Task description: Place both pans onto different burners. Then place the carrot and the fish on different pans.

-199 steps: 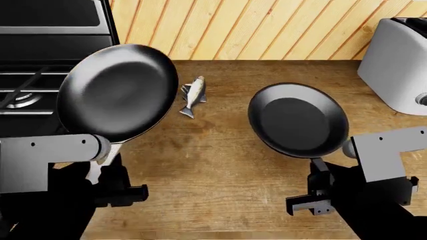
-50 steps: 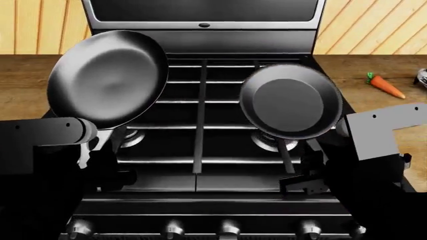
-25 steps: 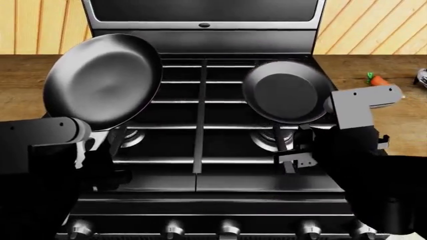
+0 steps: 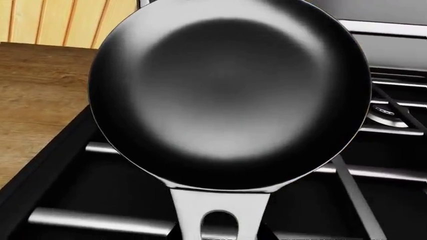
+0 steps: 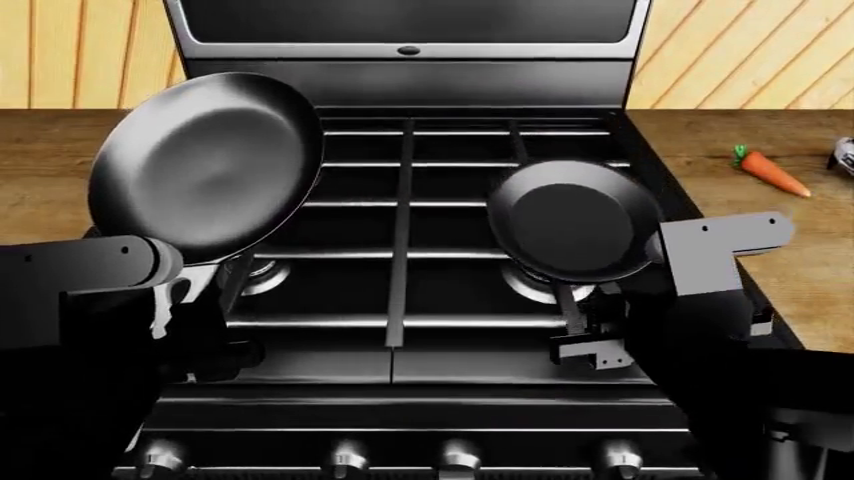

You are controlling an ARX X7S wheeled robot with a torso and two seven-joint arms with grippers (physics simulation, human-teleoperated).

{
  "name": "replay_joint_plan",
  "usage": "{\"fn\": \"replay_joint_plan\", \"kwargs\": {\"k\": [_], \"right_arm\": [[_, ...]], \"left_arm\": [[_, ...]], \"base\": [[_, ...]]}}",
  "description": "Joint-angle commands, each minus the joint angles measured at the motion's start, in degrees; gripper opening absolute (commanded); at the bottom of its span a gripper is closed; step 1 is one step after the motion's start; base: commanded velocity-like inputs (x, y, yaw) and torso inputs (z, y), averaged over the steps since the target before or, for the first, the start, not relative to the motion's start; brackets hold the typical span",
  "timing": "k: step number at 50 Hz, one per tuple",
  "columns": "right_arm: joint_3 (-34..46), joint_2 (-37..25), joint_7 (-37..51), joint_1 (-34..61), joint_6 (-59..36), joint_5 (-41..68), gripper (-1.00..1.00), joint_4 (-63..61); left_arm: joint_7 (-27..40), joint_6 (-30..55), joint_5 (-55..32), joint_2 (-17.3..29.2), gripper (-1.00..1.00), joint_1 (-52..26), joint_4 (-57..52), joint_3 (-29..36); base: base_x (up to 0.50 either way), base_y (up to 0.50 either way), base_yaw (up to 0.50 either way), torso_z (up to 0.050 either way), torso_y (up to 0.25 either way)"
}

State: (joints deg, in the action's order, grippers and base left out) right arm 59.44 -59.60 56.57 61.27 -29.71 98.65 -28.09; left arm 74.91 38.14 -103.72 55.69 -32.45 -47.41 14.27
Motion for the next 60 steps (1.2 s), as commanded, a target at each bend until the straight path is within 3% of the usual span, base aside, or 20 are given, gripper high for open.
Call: {"fn": "replay_joint_plan", "kwargs": {"k": [1, 10, 11, 29, 40, 48, 60], "right_arm": [[-2.20, -0.49, 0.60, 0.77, 0.60, -2.74, -1.00, -0.91], [-1.90, 0.06, 0.18, 0.55, 0.37, -2.83, -1.00, -0.38], [-1.86, 0.09, 0.12, 0.59, 0.22, -2.73, 1.00, -0.31], [-2.32, -0.14, 0.36, 1.49, -0.43, -1.52, 1.00, -1.29], [-7.53, -4.15, 4.36, 8.28, -0.48, 4.51, 1.00, -9.47], [-11.77, -8.94, 6.58, 12.88, 0.24, 9.13, 1.00, -13.61], [-12.85, -12.35, 5.23, 10.71, 3.10, 8.20, 1.00, -14.50]], "left_arm": [[-2.27, -1.04, 2.38, -0.23, -1.00, -0.52, 0.27, -2.70], [-1.85, -1.06, 1.35, 0.04, -1.00, -1.37, 0.55, -2.62], [-1.62, -1.03, 0.92, 0.14, -1.00, -1.78, 0.61, -2.58], [-1.71, -1.48, 0.75, 0.69, -1.00, -1.35, 0.62, -3.01], [-2.04, -0.63, 1.48, 0.80, -1.00, -2.51, 1.89, -2.45], [-5.06, 1.98, 6.39, -0.34, -1.00, -4.05, 8.15, -0.18], [-9.77, 7.93, 13.92, -4.78, -1.00, -10.12, 20.82, 7.11]], "base": [[0.00, 0.00, 0.00, 0.000, 0.000], [0.00, 0.00, 0.00, 0.001, 0.005], [0.00, 0.00, 0.00, 0.000, 0.000], [0.00, 0.00, 0.00, 0.001, 0.003], [0.00, 0.00, 0.00, 0.001, 0.003], [0.00, 0.00, 0.00, 0.001, 0.001], [0.00, 0.00, 0.00, 0.001, 0.003]]}}
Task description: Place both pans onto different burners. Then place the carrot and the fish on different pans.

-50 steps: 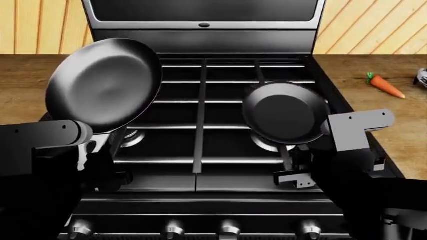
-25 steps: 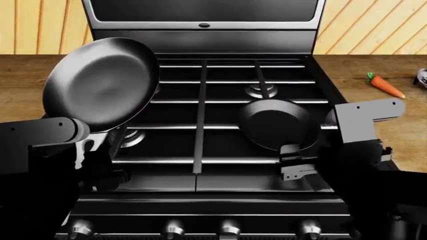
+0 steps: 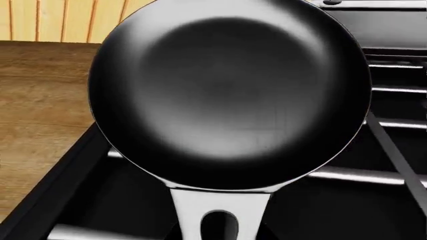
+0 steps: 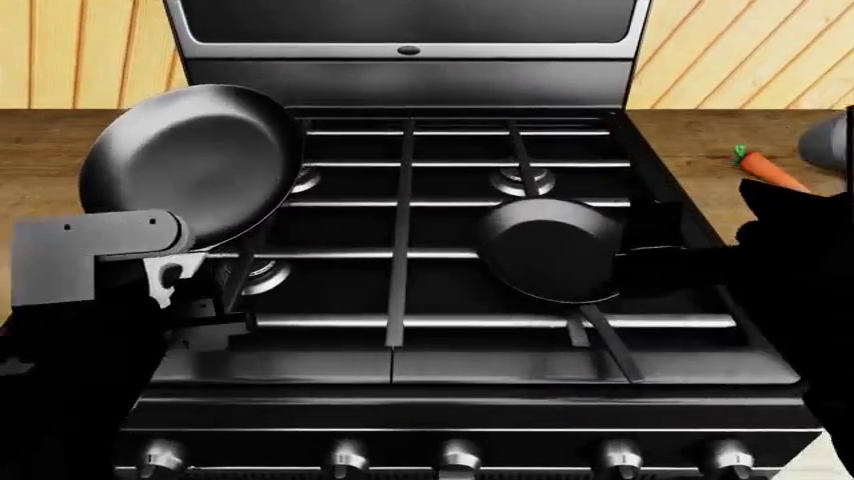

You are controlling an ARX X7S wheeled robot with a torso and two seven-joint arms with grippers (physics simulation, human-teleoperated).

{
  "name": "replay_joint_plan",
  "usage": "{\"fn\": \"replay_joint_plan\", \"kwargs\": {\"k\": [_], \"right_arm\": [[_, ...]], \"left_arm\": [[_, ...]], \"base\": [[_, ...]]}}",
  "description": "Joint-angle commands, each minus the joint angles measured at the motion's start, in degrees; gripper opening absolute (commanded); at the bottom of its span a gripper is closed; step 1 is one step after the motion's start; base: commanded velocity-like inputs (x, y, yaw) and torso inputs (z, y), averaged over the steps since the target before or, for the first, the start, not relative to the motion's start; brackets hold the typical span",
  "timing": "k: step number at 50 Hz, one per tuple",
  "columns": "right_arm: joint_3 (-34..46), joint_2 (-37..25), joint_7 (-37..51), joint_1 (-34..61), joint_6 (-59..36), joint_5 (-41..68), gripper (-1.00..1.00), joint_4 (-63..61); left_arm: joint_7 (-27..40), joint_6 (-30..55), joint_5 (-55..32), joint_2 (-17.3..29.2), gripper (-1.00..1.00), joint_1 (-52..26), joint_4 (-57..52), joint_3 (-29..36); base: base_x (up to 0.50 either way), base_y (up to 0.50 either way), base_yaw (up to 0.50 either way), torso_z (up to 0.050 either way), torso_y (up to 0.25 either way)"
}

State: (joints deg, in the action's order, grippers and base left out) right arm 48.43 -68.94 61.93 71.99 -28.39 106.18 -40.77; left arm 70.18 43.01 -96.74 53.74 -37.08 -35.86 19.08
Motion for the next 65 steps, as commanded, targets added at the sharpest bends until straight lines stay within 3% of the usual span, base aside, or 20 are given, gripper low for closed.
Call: {"fn": "replay_joint_plan", "kwargs": {"k": [1, 16, 37, 38, 52, 65], "right_arm": [[-1.82, -3.12, -0.30, -0.32, 2.06, 0.45, 1.00, -1.77], [-1.12, -2.31, -1.04, -2.14, 2.76, -0.92, 1.00, -0.94], [-0.98, -1.48, -1.22, -2.71, 2.72, -1.42, 1.00, -0.46], [-0.98, -1.48, -1.22, -2.77, 2.76, -1.44, 1.00, -0.49], [-1.00, -1.35, -1.43, -3.24, 2.89, -1.80, 1.00, -0.39], [-1.18, -1.28, -1.37, -3.20, 2.74, -1.75, 1.00, -0.38]], "left_arm": [[-5.74, 2.87, 7.78, -3.21, -1.00, -5.10, 10.01, 2.64], [-10.68, 1.21, 12.81, -4.91, -1.00, -1.03, 14.03, 4.96], [-11.59, -1.39, 13.42, -4.60, -1.00, 4.77, 12.58, 4.93], [-11.79, -1.41, 13.46, -4.54, 1.00, 4.77, 12.50, 4.92], [-10.07, -0.26, 10.63, -2.73, 1.00, 1.55, 9.47, 3.34], [-2.83, 3.04, -0.46, 0.33, 1.00, -12.79, 1.99, -0.66]], "base": [[0.00, 0.00, 0.00, 0.000, 0.000], [0.00, 0.00, 0.00, 0.001, 0.002], [0.00, 0.00, 0.00, 0.000, 0.001], [0.00, 0.00, 0.00, 0.000, 0.000], [0.00, 0.00, 0.00, 0.000, 0.000], [0.00, 0.00, 0.00, 0.000, 0.000]]}}
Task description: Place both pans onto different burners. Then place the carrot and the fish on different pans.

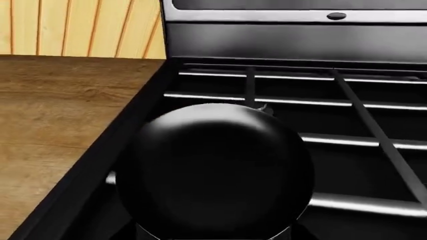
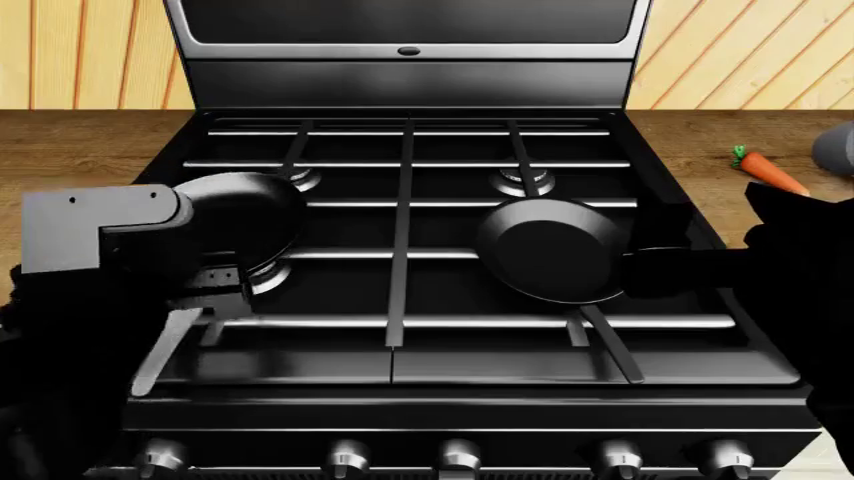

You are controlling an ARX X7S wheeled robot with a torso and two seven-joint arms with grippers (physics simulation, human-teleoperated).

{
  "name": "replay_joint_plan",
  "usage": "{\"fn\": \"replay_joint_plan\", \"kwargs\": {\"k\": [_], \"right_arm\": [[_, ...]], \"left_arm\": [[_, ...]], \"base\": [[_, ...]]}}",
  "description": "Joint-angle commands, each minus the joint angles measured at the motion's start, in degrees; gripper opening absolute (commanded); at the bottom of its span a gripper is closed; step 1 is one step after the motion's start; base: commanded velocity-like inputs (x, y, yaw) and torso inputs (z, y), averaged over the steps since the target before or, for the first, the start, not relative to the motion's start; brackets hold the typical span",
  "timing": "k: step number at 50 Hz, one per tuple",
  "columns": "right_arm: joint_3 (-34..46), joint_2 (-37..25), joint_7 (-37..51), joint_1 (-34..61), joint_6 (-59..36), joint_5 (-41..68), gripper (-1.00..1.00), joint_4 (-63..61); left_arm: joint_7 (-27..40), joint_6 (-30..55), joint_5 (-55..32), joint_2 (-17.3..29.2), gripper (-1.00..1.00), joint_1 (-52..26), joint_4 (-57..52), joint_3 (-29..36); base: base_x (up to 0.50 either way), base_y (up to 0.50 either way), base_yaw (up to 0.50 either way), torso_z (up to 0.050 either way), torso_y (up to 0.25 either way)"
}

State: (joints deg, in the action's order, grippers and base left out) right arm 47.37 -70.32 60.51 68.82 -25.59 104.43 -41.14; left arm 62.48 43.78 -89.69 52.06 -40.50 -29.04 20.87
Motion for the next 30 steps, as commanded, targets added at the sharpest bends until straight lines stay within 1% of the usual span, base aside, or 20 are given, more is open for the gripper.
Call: {"fn": "replay_joint_plan", "kwargs": {"k": [1, 10, 13, 22, 30], "right_arm": [[-0.12, 0.15, 0.08, 0.00, -0.12, -0.01, 1.00, 0.02], [-0.24, 0.20, 0.55, 0.29, -0.52, -0.14, 1.00, -0.02], [-0.27, 0.34, 1.17, 0.50, -0.78, -0.75, 1.00, -0.14], [-0.68, 0.21, 3.58, 0.84, -1.00, -4.64, 1.00, -2.10], [-0.89, -0.40, 3.58, 0.00, -0.15, -5.50, 1.00, -3.37]], "left_arm": [[5.46, 2.38, -8.44, 2.10, 1.00, -10.40, -5.55, -2.65], [8.68, 1.05, -13.89, 3.14, 1.00, -15.05, -10.65, -5.18], [8.50, -0.07, -13.80, 3.54, 1.00, -15.53, -12.39, -6.84], [4.90, -2.68, -6.80, 3.72, 1.00, -8.93, -17.40, -10.27], [2.26, -3.79, -1.51, 3.08, 1.00, -4.51, -19.92, -11.30]], "base": [[0.00, 0.00, 0.00, 0.000, 0.000], [0.00, 0.00, 0.00, 0.000, 0.000], [0.00, 0.00, 0.00, 0.000, 0.000], [0.00, 0.00, 0.00, 0.000, 0.000], [0.00, 0.00, 0.00, 0.000, 0.000]]}}
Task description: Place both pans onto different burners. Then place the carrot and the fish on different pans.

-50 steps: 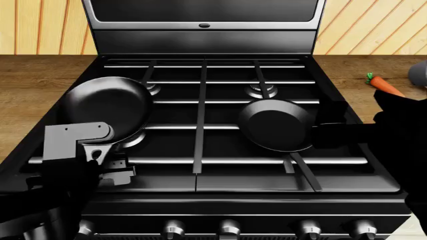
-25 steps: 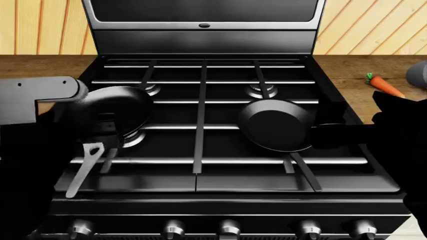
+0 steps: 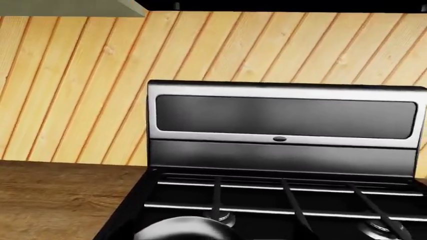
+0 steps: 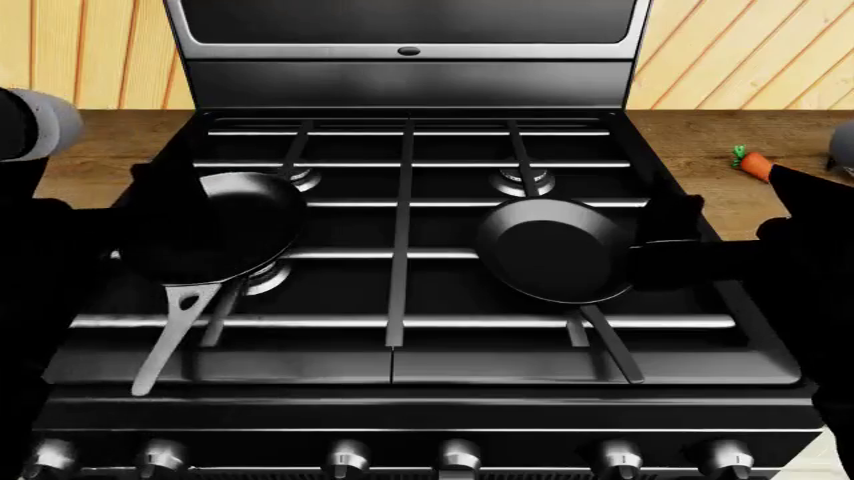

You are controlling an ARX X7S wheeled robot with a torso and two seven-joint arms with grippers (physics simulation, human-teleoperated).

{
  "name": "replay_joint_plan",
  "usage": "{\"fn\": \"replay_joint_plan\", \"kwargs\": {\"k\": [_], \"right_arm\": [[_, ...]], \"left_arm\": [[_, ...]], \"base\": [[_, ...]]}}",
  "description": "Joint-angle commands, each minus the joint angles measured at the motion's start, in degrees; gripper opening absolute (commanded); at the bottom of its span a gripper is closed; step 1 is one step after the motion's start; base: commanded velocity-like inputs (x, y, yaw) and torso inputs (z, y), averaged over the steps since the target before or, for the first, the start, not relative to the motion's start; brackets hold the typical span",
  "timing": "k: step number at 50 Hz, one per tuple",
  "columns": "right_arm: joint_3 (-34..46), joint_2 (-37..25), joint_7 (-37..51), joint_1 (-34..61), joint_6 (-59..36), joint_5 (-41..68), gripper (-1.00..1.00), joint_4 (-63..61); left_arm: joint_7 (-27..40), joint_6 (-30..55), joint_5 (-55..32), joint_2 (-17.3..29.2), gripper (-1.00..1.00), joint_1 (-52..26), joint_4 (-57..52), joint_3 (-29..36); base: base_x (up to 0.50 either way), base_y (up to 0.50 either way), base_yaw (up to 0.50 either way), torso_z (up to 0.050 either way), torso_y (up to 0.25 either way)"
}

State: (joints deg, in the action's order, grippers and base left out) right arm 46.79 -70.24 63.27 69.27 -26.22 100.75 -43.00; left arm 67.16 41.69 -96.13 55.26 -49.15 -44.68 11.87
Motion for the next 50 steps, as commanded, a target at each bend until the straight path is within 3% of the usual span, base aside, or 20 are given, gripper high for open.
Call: {"fn": "replay_joint_plan", "kwargs": {"k": [1, 7, 15, 29, 50], "right_arm": [[-0.33, -0.48, 0.80, -0.48, 0.51, -1.82, 1.00, -1.59], [-0.54, -0.79, 1.05, -0.69, 0.89, -1.63, 1.00, -2.52], [-0.85, -0.90, 1.44, -0.33, 0.79, -1.07, 1.00, -2.91], [-1.50, -1.62, -0.46, -2.74, 4.37, -1.98, 1.00, -2.81], [-2.14, -1.76, -1.24, -3.24, 5.43, -1.58, 1.00, -3.11]], "left_arm": [[-2.56, -1.85, 5.17, -0.14, 1.00, 4.51, -4.43, -2.42], [-2.63, -2.55, 5.40, 0.05, 1.00, 5.26, -5.10, -3.16], [-2.75, -3.40, 5.49, 0.53, 1.00, 6.50, -5.79, -4.16], [-2.87, -3.59, 5.74, 0.70, 1.00, 6.52, -5.63, -4.45], [-2.71, -3.88, 5.13, 1.42, 1.00, 6.29, -5.80, -5.06]], "base": [[0.00, 0.00, 0.00, 0.000, 0.000], [-0.01, 0.00, 0.00, 0.000, 0.000], [-0.48, 0.00, 0.00, 0.000, 0.000], [0.00, 0.00, 0.00, 0.000, 0.000], [0.00, -0.50, 0.00, 0.000, 0.000]]}}
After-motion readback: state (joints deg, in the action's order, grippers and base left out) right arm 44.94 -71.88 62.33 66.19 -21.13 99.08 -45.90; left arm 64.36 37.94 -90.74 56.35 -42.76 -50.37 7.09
